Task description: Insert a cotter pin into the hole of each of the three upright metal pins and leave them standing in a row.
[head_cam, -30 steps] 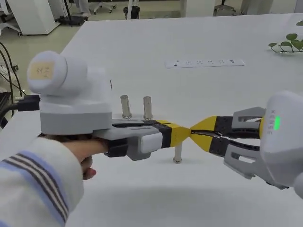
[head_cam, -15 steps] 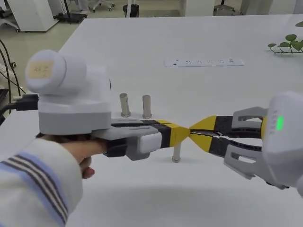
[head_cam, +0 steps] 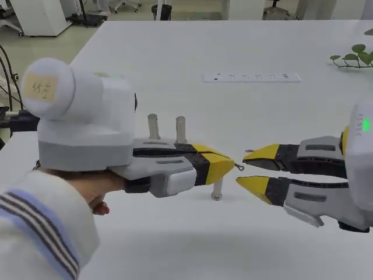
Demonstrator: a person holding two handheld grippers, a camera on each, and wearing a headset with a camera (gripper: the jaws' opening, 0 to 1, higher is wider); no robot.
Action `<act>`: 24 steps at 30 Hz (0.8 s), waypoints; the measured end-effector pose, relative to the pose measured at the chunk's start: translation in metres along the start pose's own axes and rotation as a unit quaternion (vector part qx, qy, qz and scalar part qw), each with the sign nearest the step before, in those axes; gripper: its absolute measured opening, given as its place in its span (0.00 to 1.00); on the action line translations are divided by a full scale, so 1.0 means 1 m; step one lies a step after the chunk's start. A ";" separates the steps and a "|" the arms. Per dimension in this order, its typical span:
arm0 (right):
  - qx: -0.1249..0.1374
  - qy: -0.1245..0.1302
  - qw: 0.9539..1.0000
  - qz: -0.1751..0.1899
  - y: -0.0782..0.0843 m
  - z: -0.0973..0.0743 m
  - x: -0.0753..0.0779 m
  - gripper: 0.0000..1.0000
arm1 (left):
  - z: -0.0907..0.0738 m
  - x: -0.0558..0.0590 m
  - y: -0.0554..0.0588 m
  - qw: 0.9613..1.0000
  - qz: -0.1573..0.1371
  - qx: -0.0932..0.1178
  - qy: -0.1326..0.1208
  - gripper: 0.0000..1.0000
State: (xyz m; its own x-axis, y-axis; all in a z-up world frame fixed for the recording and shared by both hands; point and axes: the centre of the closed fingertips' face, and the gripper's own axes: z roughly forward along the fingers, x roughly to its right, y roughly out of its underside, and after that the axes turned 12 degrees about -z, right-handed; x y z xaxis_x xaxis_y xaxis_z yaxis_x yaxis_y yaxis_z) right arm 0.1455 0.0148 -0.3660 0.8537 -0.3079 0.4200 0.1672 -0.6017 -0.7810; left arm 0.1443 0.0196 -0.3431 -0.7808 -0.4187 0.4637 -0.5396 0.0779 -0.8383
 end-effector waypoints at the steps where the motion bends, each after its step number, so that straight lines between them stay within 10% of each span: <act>1: 0.000 0.000 1.000 0.015 0.001 0.000 0.000 0.10 | 0.000 0.001 0.000 1.000 0.011 -0.001 0.001 0.00; 24: 0.011 -0.062 0.997 0.034 0.000 -0.003 -0.017 0.00 | -0.001 0.009 0.019 0.992 0.109 -0.055 0.018 0.00</act>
State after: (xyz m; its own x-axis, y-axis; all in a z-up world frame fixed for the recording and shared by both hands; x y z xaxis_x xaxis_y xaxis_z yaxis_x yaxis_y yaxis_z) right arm 0.1293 0.0183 -0.3719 0.9176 -0.2528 0.3067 0.1166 -0.5664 -0.8158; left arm 0.1270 0.0185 -0.3543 -0.8927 -0.3478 0.2865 -0.3858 0.2613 -0.8848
